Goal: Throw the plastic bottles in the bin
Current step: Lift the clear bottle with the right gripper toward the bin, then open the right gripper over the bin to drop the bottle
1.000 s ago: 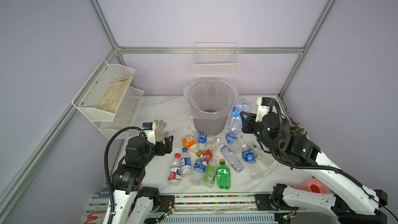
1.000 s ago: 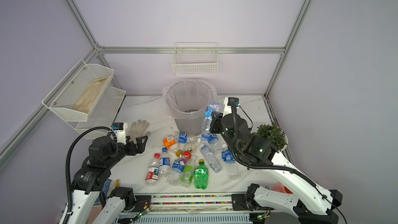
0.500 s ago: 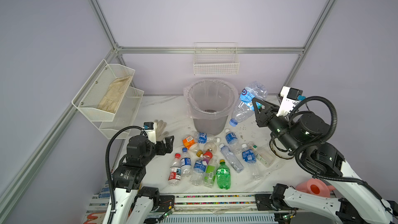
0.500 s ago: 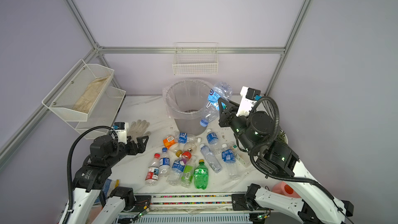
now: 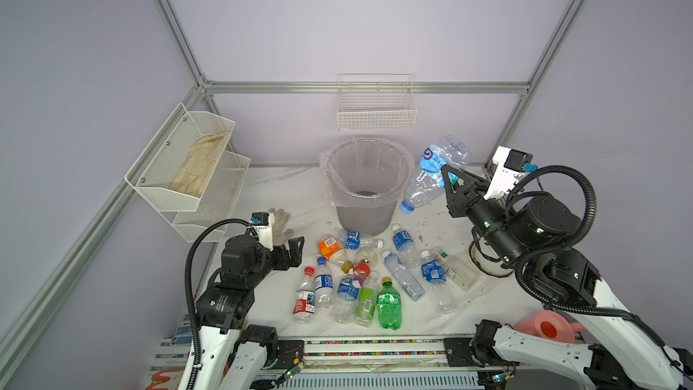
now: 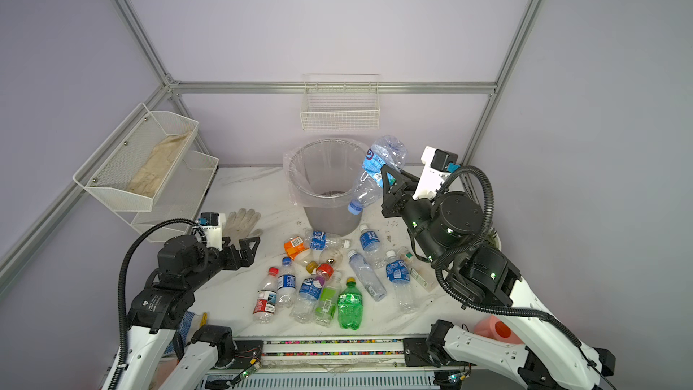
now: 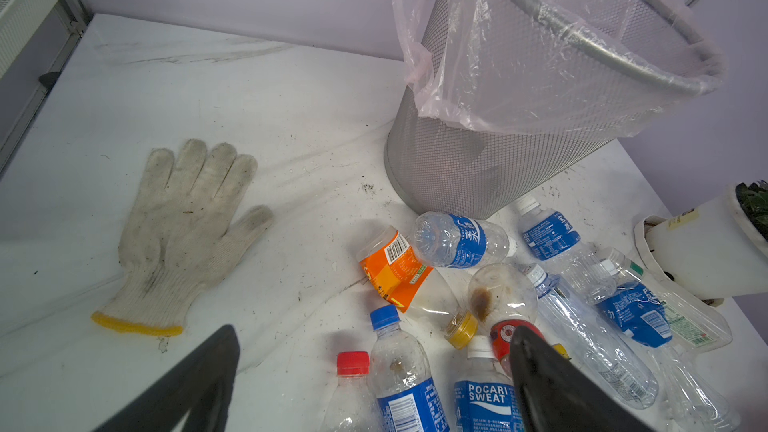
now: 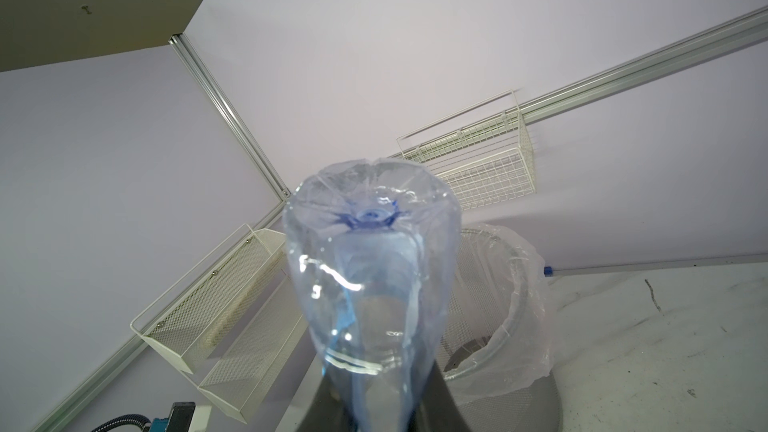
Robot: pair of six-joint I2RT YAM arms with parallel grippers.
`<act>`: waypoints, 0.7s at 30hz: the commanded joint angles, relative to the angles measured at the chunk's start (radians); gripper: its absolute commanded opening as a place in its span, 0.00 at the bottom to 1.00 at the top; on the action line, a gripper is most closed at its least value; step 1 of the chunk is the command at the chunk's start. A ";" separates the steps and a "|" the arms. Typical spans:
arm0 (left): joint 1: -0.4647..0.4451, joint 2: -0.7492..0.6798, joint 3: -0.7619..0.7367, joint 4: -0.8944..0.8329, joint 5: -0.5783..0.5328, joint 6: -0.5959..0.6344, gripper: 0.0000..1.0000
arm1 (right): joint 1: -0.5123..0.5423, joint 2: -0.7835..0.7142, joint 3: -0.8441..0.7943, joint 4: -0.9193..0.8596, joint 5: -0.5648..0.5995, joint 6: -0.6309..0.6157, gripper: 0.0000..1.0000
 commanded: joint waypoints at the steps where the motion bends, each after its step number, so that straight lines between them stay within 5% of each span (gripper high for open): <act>1: -0.005 -0.005 -0.038 0.020 0.016 0.008 1.00 | 0.004 0.003 0.025 0.041 0.012 -0.018 0.03; 14: -0.010 -0.009 -0.038 0.019 0.014 0.008 1.00 | 0.004 0.053 0.036 0.073 -0.005 -0.055 0.04; 21: -0.013 -0.009 -0.038 0.017 0.010 0.006 1.00 | 0.006 0.260 0.176 0.088 0.017 -0.151 0.04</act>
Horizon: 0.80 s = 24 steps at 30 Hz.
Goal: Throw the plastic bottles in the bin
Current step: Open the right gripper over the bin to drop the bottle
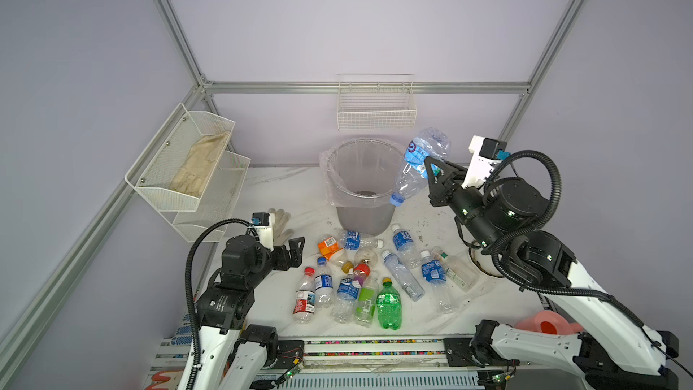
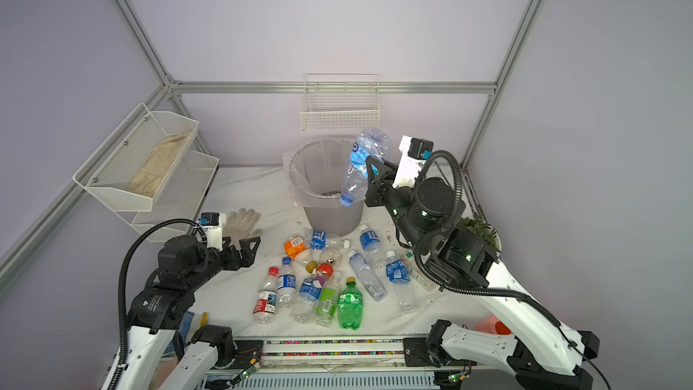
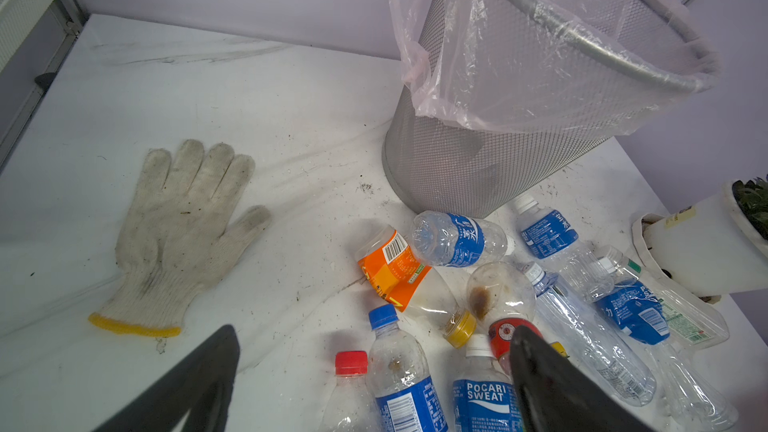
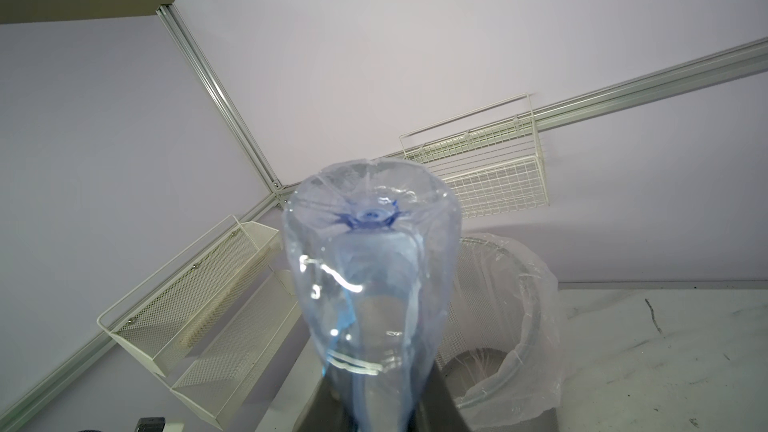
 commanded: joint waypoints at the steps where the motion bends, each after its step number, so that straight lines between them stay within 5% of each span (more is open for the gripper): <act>1: -0.008 -0.009 -0.038 0.018 0.009 0.006 1.00 | 0.004 0.137 0.107 0.034 0.029 -0.082 0.04; 6: -0.019 -0.019 -0.040 0.013 -0.010 0.003 1.00 | -0.023 0.380 0.281 0.001 0.060 -0.124 0.11; 9: -0.029 -0.025 -0.039 0.010 -0.023 0.001 1.00 | -0.051 0.445 0.318 -0.009 0.063 -0.128 0.29; 10: -0.031 -0.026 -0.042 0.010 -0.026 0.001 1.00 | -0.060 0.457 0.323 -0.013 0.062 -0.129 0.43; 12: -0.034 -0.023 -0.040 0.008 -0.028 0.002 1.00 | -0.073 0.488 0.373 -0.074 0.052 -0.115 0.96; 24: -0.037 -0.016 -0.038 0.008 -0.038 -0.004 1.00 | -0.073 0.362 0.335 -0.114 -0.034 -0.115 0.97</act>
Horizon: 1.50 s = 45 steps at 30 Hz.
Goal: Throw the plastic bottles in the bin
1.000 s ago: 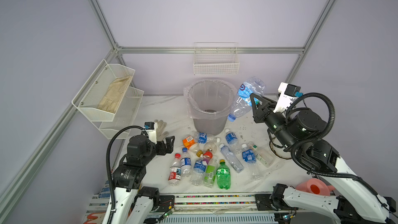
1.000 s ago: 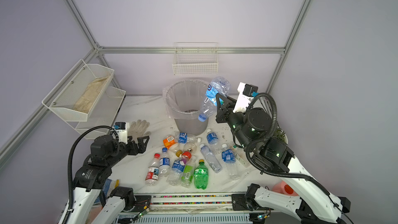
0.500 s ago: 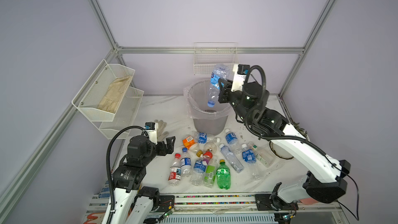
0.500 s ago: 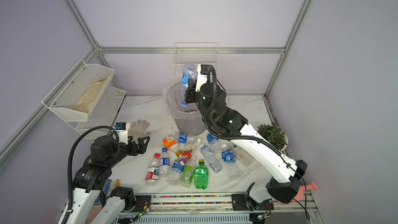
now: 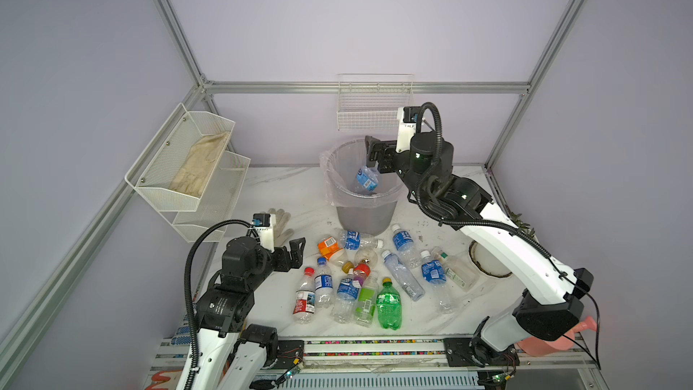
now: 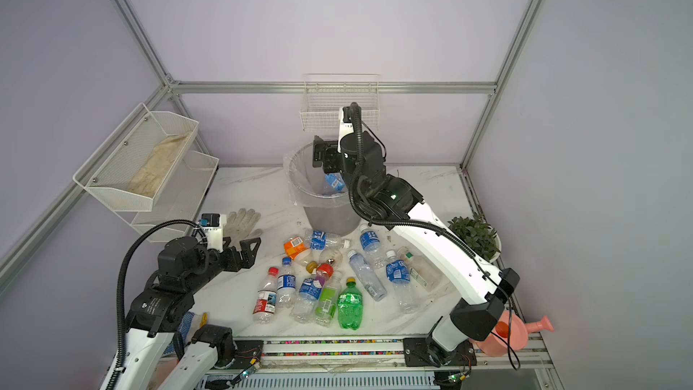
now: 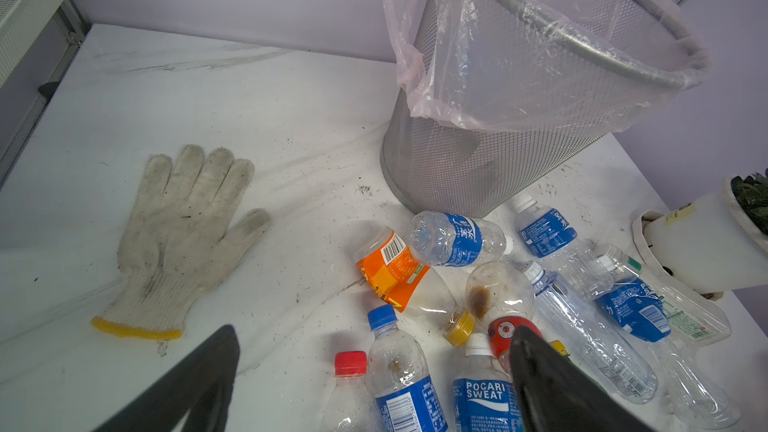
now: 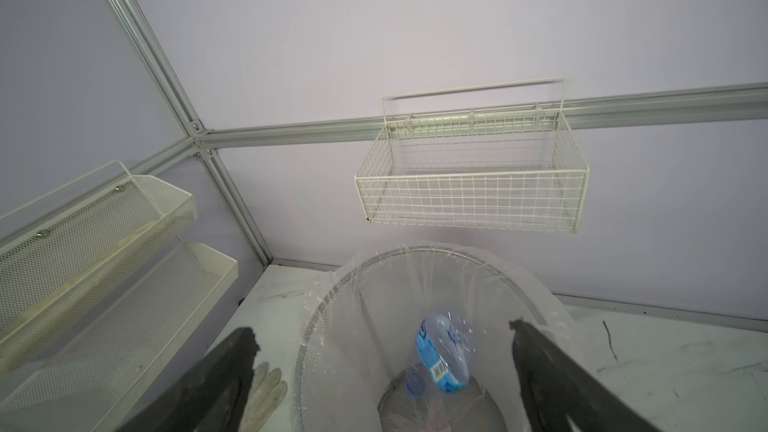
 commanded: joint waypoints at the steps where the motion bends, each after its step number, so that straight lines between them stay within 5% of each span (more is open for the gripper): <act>1: -0.006 0.000 -0.037 0.010 -0.010 -0.005 1.00 | 0.002 -0.083 -0.058 0.001 -0.041 0.017 0.97; 16: -0.068 0.129 -0.042 -0.001 0.044 -0.193 1.00 | 0.001 -0.356 -0.394 -0.071 -0.107 0.162 0.97; 33: -0.446 0.209 -0.181 -0.083 -0.210 -0.574 0.95 | 0.003 -0.462 -0.595 -0.101 -0.114 0.241 0.97; 38: -0.484 0.177 -0.203 -0.173 -0.329 -0.681 0.94 | 0.003 -0.476 -0.625 -0.104 -0.115 0.255 0.97; 45: -0.486 0.085 -0.290 -0.208 -0.337 -0.791 0.86 | 0.002 -0.495 -0.655 -0.106 -0.111 0.267 0.97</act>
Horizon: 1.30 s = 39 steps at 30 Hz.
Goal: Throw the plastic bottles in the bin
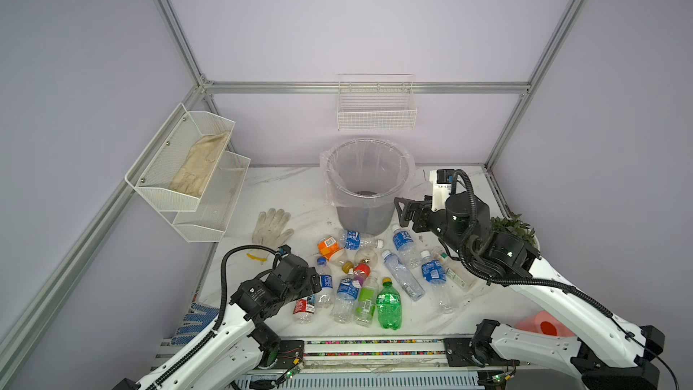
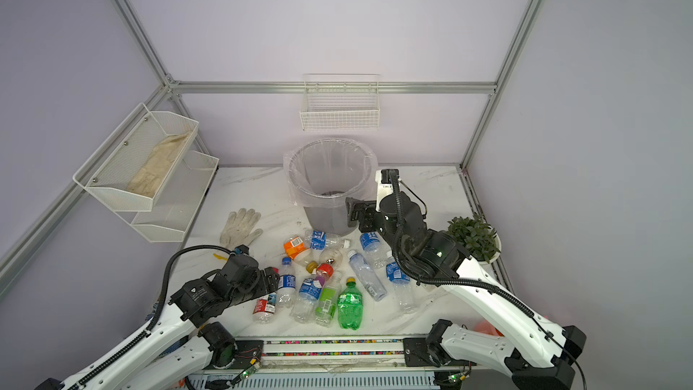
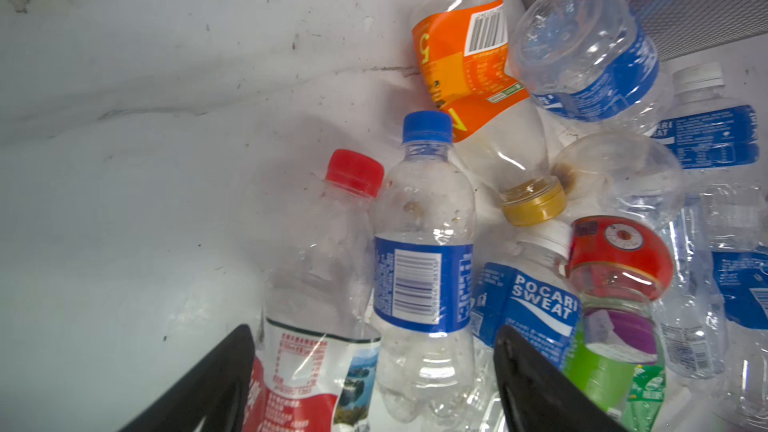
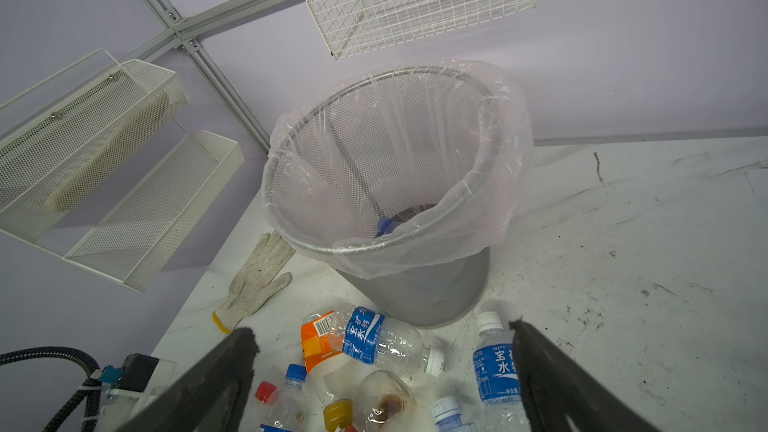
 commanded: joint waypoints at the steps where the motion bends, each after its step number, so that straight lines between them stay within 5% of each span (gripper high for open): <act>1: -0.006 -0.028 -0.062 -0.026 -0.036 -0.086 0.85 | 0.002 -0.019 -0.005 -0.021 0.004 0.025 0.97; 17: -0.007 0.020 -0.157 0.047 -0.003 -0.091 0.82 | 0.001 -0.012 -0.025 -0.014 0.004 0.049 0.97; 29: -0.007 0.107 -0.197 0.156 -0.005 -0.078 0.65 | 0.002 -0.031 -0.048 -0.019 0.010 0.065 0.97; 39: -0.007 0.111 -0.180 0.155 -0.061 -0.081 0.39 | 0.002 -0.059 -0.061 -0.030 0.028 0.075 0.97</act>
